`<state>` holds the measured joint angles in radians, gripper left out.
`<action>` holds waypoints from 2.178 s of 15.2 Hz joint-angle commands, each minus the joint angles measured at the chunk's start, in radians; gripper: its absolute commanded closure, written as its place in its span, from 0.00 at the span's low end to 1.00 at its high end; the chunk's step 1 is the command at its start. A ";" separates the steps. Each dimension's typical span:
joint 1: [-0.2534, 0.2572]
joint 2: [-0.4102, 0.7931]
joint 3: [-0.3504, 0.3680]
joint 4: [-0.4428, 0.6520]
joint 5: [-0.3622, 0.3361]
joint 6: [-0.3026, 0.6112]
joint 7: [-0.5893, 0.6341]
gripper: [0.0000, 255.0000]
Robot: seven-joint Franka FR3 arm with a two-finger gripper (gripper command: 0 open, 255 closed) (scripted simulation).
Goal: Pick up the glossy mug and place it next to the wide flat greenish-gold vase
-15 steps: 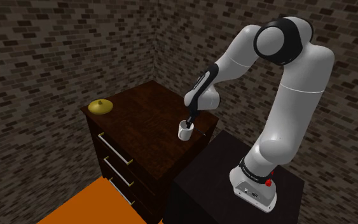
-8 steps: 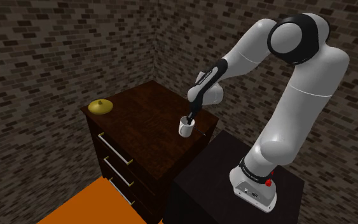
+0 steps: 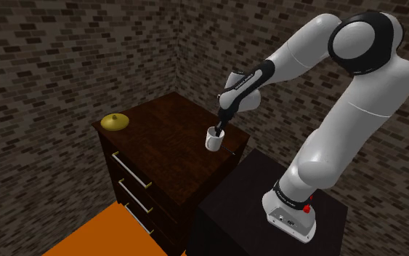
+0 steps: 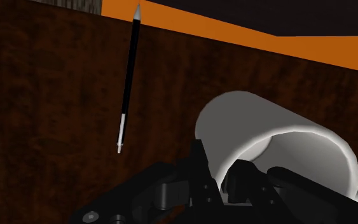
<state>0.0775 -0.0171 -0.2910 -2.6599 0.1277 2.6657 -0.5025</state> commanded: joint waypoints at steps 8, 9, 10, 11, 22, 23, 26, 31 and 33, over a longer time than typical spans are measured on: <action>-0.019 -0.131 0.003 0.015 -0.091 -0.139 0.070 1.00; -0.021 -0.144 0.004 0.019 -0.098 -0.155 0.076 1.00; -0.023 -0.157 0.006 0.022 -0.104 -0.172 0.081 1.00; -0.024 -0.170 0.007 0.026 -0.110 -0.188 0.086 1.00; 0.030 -0.105 0.071 0.188 -0.079 -0.282 0.180 1.00; 0.040 -0.078 0.080 0.218 -0.070 -0.285 0.193 1.00; 0.067 0.004 0.108 0.313 -0.049 -0.298 0.233 1.00; 0.106 0.143 0.146 0.492 -0.027 -0.336 0.298 1.00; 0.119 0.201 0.158 0.570 -0.023 -0.356 0.323 1.00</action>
<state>0.1886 0.1524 -0.1402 -2.1291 0.1019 2.3179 -0.1942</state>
